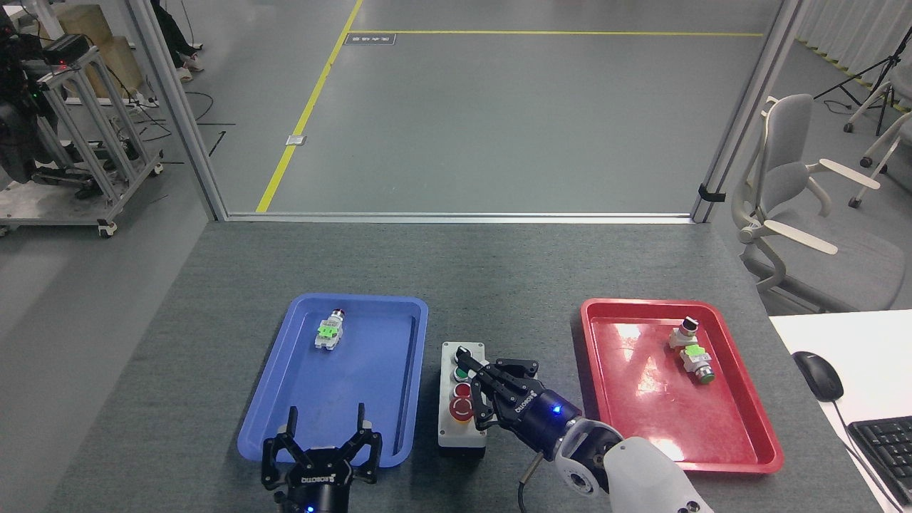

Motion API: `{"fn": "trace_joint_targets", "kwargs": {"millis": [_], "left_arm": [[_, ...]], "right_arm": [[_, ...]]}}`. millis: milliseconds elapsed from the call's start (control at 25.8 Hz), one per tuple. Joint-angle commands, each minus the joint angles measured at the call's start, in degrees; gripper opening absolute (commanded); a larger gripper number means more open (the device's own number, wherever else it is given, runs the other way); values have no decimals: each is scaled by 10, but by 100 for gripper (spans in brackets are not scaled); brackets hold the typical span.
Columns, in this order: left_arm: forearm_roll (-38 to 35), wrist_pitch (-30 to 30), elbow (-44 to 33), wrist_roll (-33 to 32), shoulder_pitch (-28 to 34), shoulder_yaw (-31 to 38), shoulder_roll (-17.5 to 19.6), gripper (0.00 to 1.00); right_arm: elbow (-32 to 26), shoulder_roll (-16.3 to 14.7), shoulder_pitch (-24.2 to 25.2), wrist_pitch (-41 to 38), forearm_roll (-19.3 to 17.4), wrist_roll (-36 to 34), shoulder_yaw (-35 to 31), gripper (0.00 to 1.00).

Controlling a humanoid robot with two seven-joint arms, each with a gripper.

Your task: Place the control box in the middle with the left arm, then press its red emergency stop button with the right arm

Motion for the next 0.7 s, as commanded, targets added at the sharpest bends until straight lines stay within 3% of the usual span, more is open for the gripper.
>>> {"fn": "trace_joint_targets", "kwargs": {"millis": [0, 271, 464, 658], "left_arm": [[0, -112, -1, -12, 11, 74, 29, 100], [-11, -299, 20, -39, 10, 164, 77, 100], [-11, -368, 38, -45, 4, 178, 105, 100], [-16, -416, 45, -85, -7, 201, 107, 100]], "right_arm": [[12, 4, 9, 0, -1, 1, 8, 0], [29, 13, 29, 0, 0, 1, 6, 0], [45, 16, 30, 0, 0, 1, 8, 0], [53, 19, 32, 0, 0, 1, 9, 0]]}}
